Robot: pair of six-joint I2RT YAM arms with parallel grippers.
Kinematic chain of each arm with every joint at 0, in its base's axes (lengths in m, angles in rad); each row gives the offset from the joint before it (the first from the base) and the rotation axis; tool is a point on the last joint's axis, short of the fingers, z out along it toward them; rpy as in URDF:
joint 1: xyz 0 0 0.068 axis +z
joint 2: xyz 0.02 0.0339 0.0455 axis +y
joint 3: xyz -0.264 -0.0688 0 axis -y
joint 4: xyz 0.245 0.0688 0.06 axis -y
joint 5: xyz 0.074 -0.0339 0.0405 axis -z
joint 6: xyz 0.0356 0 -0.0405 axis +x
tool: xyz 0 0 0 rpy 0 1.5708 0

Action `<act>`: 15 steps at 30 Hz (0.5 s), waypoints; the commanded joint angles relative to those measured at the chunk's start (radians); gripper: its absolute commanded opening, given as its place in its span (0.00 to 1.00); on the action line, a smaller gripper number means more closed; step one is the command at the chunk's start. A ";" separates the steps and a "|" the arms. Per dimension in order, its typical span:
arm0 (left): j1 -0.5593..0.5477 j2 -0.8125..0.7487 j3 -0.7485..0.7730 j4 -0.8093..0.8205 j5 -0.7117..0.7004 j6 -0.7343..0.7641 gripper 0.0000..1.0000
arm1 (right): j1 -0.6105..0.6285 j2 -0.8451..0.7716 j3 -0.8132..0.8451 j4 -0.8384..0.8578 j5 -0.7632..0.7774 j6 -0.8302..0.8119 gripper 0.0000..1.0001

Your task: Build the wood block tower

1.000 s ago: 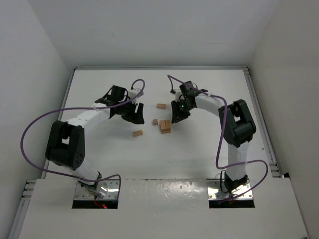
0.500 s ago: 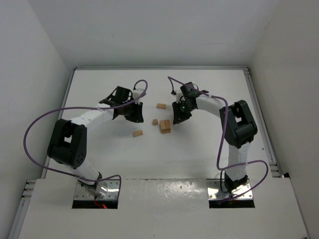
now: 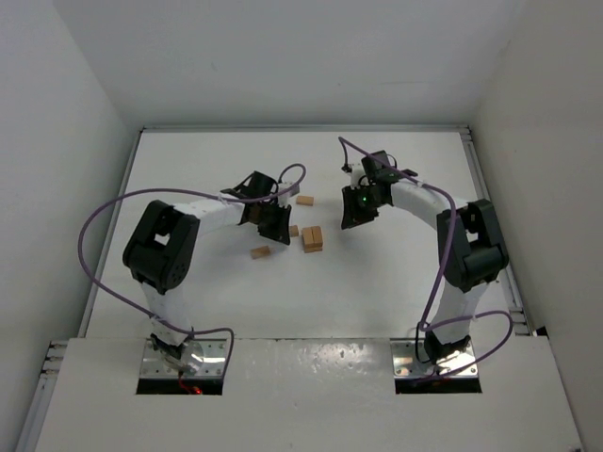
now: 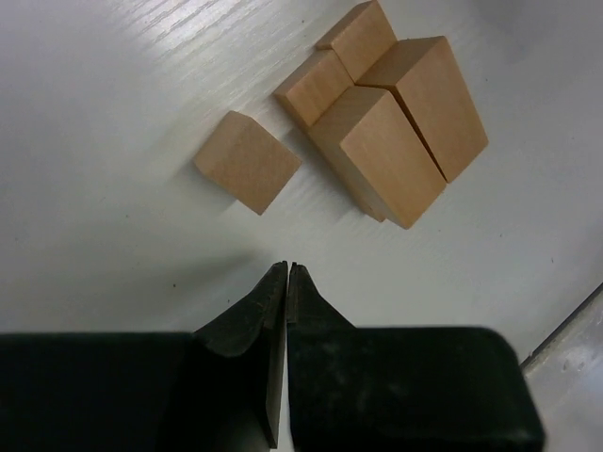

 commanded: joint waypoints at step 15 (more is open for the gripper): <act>-0.121 0.091 0.106 -0.038 -0.315 -0.118 0.06 | -0.018 -0.048 -0.023 0.023 0.008 0.004 0.26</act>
